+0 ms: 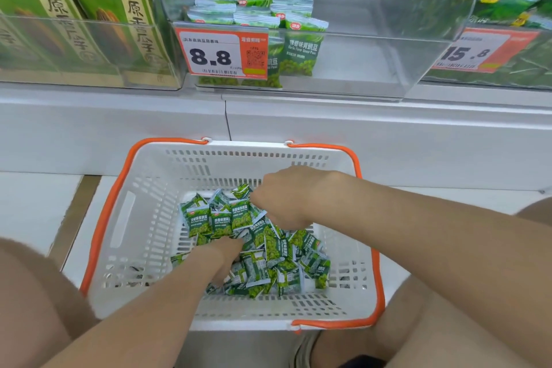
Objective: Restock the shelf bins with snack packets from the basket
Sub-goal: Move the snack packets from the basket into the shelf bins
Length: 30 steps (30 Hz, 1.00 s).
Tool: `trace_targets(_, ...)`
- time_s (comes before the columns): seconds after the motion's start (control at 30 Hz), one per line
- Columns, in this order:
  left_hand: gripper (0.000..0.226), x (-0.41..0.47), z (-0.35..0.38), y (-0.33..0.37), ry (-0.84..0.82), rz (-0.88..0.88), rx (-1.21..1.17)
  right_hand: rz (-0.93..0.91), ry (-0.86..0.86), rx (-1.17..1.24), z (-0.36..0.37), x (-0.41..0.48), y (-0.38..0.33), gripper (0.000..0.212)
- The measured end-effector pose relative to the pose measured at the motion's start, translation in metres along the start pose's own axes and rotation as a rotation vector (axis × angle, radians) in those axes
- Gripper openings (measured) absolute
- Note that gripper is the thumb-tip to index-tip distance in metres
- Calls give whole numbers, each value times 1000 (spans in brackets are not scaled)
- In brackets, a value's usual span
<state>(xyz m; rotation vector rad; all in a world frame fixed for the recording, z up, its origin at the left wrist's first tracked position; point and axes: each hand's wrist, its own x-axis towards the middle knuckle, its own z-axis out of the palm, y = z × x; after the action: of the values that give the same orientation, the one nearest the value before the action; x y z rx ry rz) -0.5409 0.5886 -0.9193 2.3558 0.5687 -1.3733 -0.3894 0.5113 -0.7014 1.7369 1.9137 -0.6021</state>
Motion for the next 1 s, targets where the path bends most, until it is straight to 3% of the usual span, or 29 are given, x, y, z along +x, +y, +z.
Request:
trace_targets(0.13,49,-3,-8,-7,74,-13,-141,-8,-15,-23,4,2,-1,9)
trace_targets(0.23,43,-13,-22,-12,160,10,-349,3,-20,-41,3,0,-1,10)
trace_targets(0.37,45,-39,-50,-7,136,155,-1138,20,-29,-33,2,-6,7,12)
trace_targets(0.5,19,-71,-90,9,194,359,-1573,-15,12,83,6,-16,21,77)
trace_targets(0.57,16,-86,-109,18,213,438,-1715,-10,138,183,7,-17,30,77)
trace_targets(0.73,33,-121,-143,31,400,449,-1661,133,552,538,-26,-37,60,20)
trace_targets(0.8,44,-135,-154,33,527,508,-1563,171,584,700,-36,-50,70,16)
trace_targets(0.9,36,-152,-160,35,745,651,-1435,165,571,776,-41,-60,76,20)
trace_targets(1.0,35,-163,-163,37,899,639,-1396,175,621,848,-45,-62,73,21)
